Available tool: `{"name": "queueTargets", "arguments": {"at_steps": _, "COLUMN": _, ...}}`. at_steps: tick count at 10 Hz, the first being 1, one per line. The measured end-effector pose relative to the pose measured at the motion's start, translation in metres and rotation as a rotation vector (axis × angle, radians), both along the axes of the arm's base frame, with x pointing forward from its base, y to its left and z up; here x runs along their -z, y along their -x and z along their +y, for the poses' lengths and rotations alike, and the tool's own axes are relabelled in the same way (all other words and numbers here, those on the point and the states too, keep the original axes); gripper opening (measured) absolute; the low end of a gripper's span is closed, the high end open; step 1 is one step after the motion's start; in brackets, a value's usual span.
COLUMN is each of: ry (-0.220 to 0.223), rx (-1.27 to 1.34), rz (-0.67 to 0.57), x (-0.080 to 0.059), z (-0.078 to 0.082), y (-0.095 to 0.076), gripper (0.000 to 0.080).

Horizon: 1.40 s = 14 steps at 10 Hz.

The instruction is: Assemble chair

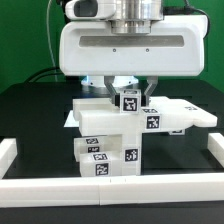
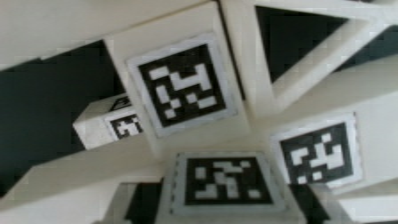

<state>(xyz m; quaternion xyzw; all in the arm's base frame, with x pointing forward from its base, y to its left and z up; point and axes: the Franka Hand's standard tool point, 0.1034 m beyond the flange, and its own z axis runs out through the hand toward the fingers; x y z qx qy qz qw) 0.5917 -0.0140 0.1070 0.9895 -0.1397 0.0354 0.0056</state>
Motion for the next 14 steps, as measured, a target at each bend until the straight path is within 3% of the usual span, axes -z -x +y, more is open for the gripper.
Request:
{"name": "queueTargets", "arguments": {"at_steps": 9, "ry": -0.099, "rx": 0.834, "rz": -0.013, "x": 0.0002, "z": -0.0021, "y": -0.0019, "gripper": 0.0268}}
{"name": "queueTargets", "arguments": {"at_steps": 14, "ry": -0.124, "rx": 1.074, "rz": -0.012, "x": -0.0001, "z": -0.0003, "y": -0.0025, "gripper": 0.0268}}
